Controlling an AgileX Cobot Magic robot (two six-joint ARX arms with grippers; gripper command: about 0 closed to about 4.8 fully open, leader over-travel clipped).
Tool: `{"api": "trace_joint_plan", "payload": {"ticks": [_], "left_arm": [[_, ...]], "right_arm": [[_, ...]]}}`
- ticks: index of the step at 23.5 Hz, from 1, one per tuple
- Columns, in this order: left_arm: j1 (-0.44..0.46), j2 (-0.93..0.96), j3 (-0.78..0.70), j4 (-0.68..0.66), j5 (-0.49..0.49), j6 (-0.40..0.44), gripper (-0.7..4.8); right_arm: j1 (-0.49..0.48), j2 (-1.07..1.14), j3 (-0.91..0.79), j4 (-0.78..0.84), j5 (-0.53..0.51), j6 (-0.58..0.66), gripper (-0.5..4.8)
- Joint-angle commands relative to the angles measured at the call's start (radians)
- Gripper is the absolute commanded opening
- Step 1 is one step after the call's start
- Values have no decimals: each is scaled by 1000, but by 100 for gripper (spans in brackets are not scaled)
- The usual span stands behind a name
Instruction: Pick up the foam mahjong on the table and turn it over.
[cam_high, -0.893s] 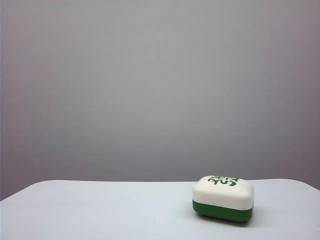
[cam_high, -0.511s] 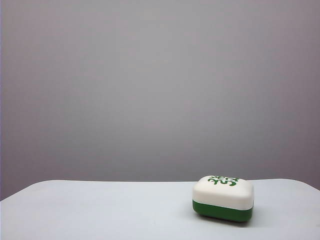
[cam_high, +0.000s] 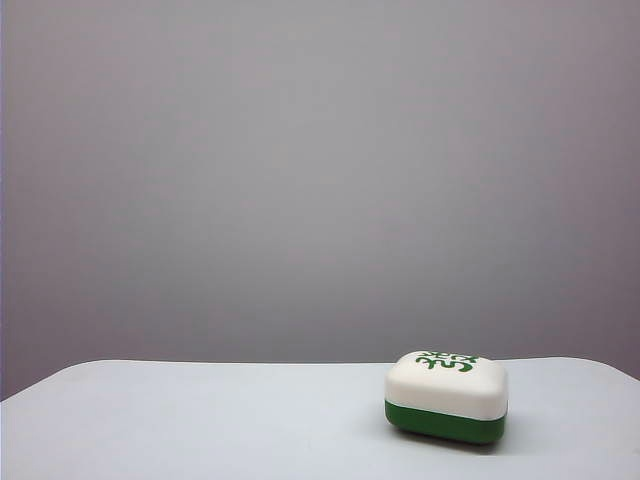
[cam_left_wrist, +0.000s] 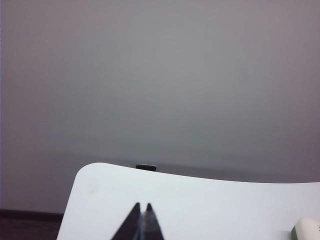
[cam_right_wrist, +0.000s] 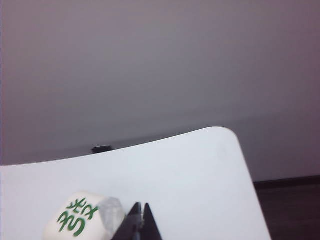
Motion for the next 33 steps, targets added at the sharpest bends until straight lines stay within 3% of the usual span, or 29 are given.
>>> {"api": "trace_joint_plan", "payload": {"ticks": [1,6,9,16,17,18,22,26,30,33], "left_arm": [[0,66,41,14,-2,0,-5],[0,217,112,12,49,9,-5],[-1,404,206,13,88,53,-5],[-1,579,323,12,147,53,-5],[-1,592,334,13,161,54,-5],[-1,619,355,12,194,72,-5],[-2,676,401,-78,279,90,-5],[-26,683,402,-108,279,83,-5],[-61,683,402,-123,327,85,-5],[-106,684,402,-130,454,86,-5]], "right_arm": [[1,90,44,61,10,3,-6],[1,282,143,90,-1,-5,-6],[-2,478,247,145,-97,-19,-5],[-2,803,447,96,-280,-138,-1],[-2,847,474,80,-294,-139,14],[-2,949,533,48,-348,-140,84],[-2,1216,683,12,-471,-249,95],[-6,1403,813,-54,-472,-333,268],[-7,1520,902,-116,-500,-374,275],[-7,1626,972,-190,-511,-421,276]]}}
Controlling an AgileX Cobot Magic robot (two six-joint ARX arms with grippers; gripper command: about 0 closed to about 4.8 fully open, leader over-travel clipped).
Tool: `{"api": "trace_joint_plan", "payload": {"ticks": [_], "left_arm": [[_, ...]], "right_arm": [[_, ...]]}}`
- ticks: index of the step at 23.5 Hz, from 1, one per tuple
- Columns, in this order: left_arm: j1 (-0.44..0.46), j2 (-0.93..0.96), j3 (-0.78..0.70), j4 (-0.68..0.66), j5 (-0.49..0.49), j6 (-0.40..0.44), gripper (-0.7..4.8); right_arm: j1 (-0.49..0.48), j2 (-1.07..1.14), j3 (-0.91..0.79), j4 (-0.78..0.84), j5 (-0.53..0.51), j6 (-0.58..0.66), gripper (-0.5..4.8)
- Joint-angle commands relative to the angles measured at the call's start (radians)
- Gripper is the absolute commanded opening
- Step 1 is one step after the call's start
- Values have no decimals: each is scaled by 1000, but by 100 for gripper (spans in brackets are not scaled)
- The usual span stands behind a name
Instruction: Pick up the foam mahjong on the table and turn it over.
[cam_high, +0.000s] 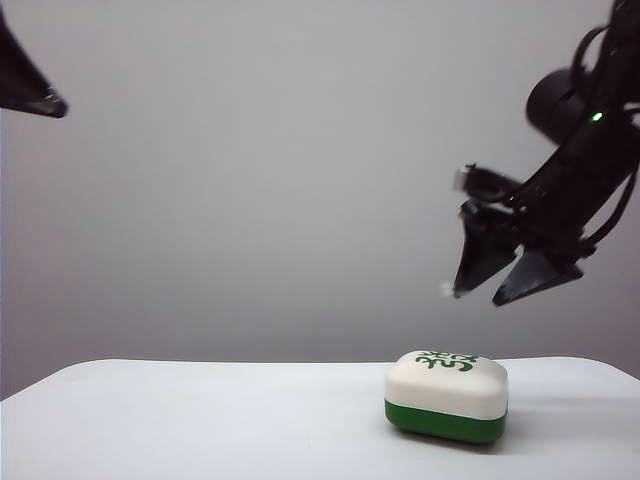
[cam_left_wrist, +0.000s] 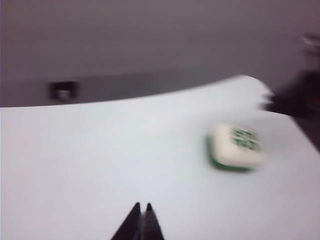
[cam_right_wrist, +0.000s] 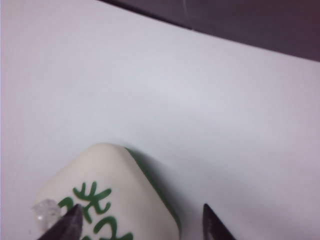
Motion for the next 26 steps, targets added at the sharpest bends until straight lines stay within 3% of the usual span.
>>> {"api": "trace_joint_plan", "payload": {"ticks": [1,4,7,14,16,19,20,24,26], "left_arm": [[-33,-2,5,0,114,0,-5],[-44,-2,5,-2,107,0,-5],[-43,-2,5,-2,107,-1,-5],[-44,-2,5,-7,108,-1,-5],[-44,-2,4,-18,108,0,-5],[-44,-2,4,-32,107,0,-5],[-44,-2,4,-32,107,0,-5],[-44,-2,4,-32,104,0,-5],[-44,-2,4,-31,98,0,-5]], "right_arm": [[0,63,42,-60,-15,-61,276],[-5,98,45,-80,-21,-82,281],[-21,132,44,-113,-77,-95,320],[-42,180,41,-145,-219,-96,313],[-40,193,41,-152,-240,-96,268],[-40,196,40,-161,-240,-96,40],[-40,196,42,-160,-251,-93,-2],[-40,162,41,-174,-267,-79,-6],[-40,116,41,-202,-134,-79,-6]]}}
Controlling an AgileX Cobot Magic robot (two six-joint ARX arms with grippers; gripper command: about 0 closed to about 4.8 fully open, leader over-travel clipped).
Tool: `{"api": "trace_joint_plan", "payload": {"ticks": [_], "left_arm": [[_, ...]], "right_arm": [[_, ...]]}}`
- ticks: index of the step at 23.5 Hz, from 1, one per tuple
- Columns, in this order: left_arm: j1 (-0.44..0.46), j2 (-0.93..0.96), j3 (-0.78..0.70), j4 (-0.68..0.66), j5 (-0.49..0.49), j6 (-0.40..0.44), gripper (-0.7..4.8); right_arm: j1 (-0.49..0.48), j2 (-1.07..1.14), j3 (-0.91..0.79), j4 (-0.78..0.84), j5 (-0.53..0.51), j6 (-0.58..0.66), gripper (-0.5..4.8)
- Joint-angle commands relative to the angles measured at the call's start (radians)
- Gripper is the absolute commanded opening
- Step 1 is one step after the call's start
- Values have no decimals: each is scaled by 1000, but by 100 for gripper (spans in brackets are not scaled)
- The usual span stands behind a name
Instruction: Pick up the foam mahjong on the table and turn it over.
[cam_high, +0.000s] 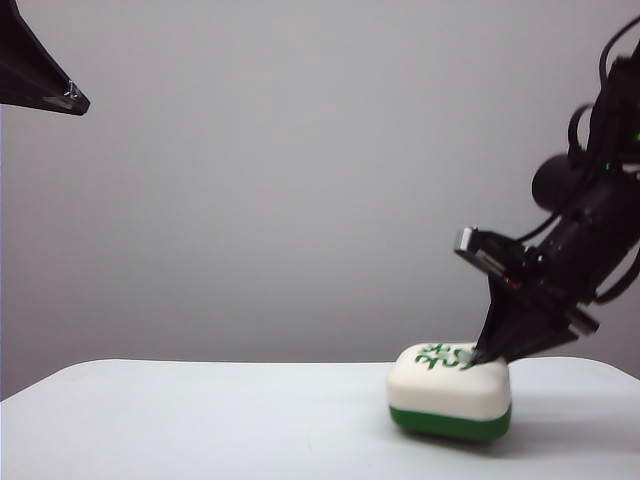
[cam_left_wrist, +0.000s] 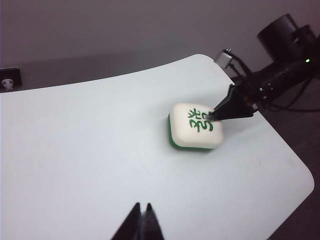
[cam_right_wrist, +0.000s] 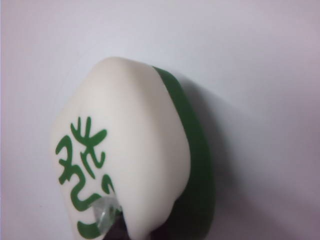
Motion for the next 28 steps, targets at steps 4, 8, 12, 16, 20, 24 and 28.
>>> {"api": "trace_joint_plan", "payload": {"ticks": [4,8,12,16,20,24,28], "left_arm": [[-1,-1,4,7,-41,0,-5],[-1,-1,4,6,-41,0,-5],[-1,0,4,7,-43,0,-5],[-1,0,4,6,-43,1,-5],[-1,0,4,6,-43,0,-5],[-1,0,4,-11,-40,0,-5],[-1,-1,4,-21,-40,0,-5]], "right_arm": [[44,-135,3,-23,427,3,-6],[158,-141,2,-24,831,3,-6],[288,-141,2,31,957,3,-6],[377,-140,1,24,953,10,-6],[442,-107,1,14,949,10,-6],[502,-63,2,-46,794,41,163],[510,-66,3,-46,540,133,176]]}}
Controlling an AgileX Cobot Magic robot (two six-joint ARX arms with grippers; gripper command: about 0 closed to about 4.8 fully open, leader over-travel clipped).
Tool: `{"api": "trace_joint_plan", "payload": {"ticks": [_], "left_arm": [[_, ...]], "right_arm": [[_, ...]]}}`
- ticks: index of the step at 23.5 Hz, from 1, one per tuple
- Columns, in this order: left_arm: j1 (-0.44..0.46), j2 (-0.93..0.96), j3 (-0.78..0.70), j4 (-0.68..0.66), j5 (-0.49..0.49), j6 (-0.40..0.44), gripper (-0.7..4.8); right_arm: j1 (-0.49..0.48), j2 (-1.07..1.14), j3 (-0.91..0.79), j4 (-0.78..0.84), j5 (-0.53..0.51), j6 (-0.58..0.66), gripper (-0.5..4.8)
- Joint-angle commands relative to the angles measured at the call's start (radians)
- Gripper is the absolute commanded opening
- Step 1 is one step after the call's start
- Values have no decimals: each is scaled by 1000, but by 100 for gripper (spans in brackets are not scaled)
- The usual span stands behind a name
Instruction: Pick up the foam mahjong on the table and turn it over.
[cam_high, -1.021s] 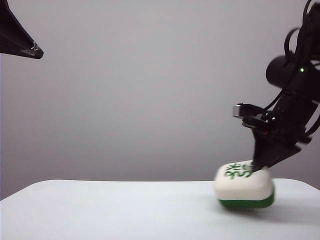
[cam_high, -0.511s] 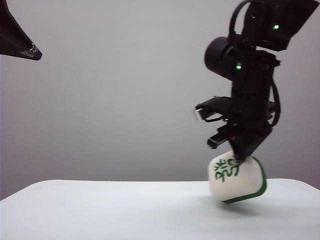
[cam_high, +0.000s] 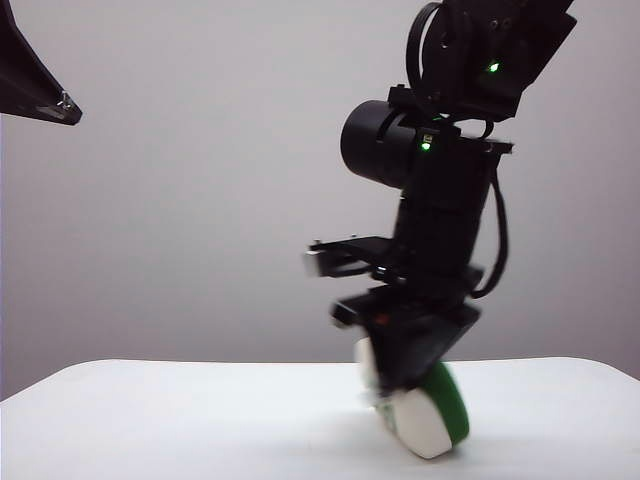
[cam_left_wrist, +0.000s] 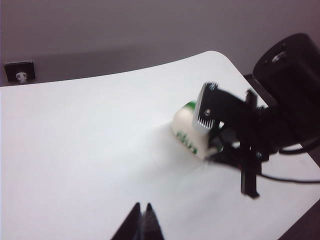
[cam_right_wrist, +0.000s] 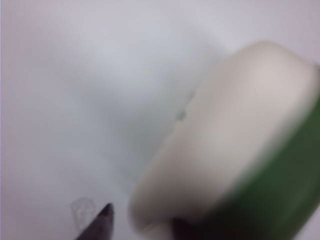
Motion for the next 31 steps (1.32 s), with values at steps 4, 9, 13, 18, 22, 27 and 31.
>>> {"api": "trace_joint_plan", "payload": {"ticks": [4,9,13,18,22,27,31], "left_arm": [[0,-2,4,-17,8,0,-5],[0,-2,4,-19,8,0,-5],[0,-2,4,-19,4,2,-5],[0,-21,4,-18,-198,53,-5],[0,-81,4,-19,-322,77,-5],[0,-204,2,-19,-407,101,-5],[0,-250,-1,-21,-409,101,-5]], "right_arm": [[-1,-12,0,17,-275,102,176],[-1,-90,0,83,-397,174,176],[-8,-159,0,48,-331,174,168],[-41,-263,-1,-57,-247,173,98],[-85,-340,-6,-128,-234,173,98],[-169,-512,-38,-153,-227,175,98],[-208,-680,-112,-158,-211,214,98]]}}
